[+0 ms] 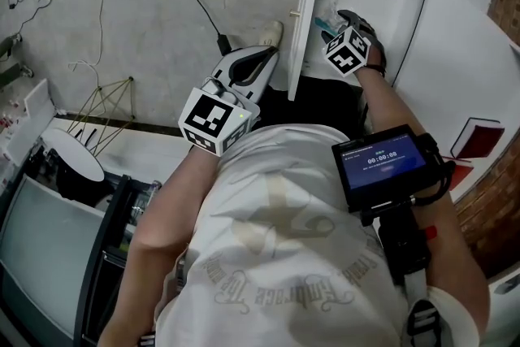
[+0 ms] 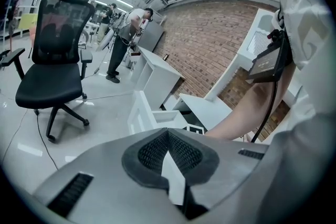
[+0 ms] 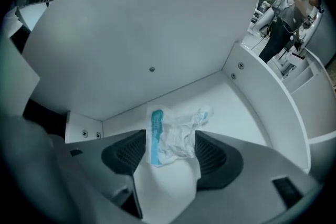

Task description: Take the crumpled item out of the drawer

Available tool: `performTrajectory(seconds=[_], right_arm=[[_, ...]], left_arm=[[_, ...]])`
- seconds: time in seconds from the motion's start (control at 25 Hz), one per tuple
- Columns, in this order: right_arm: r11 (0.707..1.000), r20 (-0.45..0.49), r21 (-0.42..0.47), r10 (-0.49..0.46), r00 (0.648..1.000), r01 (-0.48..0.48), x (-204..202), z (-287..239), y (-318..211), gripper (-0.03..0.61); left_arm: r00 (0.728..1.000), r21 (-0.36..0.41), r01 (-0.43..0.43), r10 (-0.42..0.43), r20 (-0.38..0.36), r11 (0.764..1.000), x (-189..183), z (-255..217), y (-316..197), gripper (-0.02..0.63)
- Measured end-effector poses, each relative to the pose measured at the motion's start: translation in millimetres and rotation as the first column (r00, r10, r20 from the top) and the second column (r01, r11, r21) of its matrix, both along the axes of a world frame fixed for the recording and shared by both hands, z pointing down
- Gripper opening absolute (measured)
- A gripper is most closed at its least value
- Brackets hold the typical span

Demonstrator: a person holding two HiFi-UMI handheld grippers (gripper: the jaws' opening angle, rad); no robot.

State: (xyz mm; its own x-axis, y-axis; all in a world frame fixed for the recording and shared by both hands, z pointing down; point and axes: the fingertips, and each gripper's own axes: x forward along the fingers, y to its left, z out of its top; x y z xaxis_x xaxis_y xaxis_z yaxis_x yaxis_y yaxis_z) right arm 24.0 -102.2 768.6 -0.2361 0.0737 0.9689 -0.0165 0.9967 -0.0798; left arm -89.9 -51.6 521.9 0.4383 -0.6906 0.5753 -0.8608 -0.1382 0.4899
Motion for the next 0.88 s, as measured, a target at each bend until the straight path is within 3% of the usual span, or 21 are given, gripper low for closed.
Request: performTrajectory(seconds=[0.56, 0.88], right_arm=[[0.998, -0.027, 0.055, -0.012, 1.0, 0.014, -0.7, 18.5, -7.6, 0.296], [0.998, -0.047, 0.063, 0.014, 0.999, -0.011, -12.9, 20.1, -20.9, 0.214]], left_arm=[[1.0, -0.051, -0.011, 0.01, -0.009, 0.999, 10.7, 11.7, 9.5, 0.02], [1.0, -0.041, -0.021, 0.021, -0.005, 0.999, 1.5, 13.6, 11.7, 0.02]])
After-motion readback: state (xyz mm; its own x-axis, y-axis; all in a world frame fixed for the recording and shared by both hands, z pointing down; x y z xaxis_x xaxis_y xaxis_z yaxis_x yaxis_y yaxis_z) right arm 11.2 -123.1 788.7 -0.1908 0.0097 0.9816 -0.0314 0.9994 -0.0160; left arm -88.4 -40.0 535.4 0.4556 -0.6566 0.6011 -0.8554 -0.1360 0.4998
